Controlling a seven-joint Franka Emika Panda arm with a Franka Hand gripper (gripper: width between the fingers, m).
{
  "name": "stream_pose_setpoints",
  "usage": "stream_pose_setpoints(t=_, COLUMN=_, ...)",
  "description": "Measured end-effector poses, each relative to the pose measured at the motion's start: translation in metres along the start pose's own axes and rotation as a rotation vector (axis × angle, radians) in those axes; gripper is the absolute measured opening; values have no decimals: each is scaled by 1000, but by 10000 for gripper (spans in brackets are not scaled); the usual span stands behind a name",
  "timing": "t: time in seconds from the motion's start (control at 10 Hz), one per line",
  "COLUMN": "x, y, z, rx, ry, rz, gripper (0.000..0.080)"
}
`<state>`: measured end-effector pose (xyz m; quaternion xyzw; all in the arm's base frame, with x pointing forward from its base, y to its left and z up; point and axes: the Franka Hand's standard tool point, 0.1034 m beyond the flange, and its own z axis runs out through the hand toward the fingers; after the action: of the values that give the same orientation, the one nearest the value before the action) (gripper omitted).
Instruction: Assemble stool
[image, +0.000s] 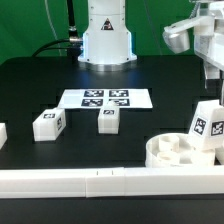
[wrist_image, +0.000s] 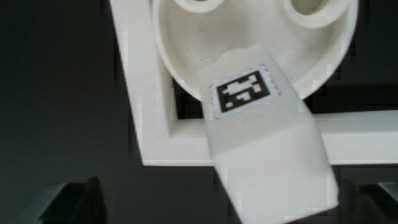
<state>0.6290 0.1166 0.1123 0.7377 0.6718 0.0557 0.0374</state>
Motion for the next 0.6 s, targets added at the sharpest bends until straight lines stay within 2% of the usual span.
stream_pose_setpoints(t=0.3, x=-1, y=0, z=3, rx=0, ry=1, rz=5, gripper=649)
stream_pose_setpoints(t=0.6, x=-7, y=-6, z=15, rx=13, ry=-2, rz=-9, gripper=649)
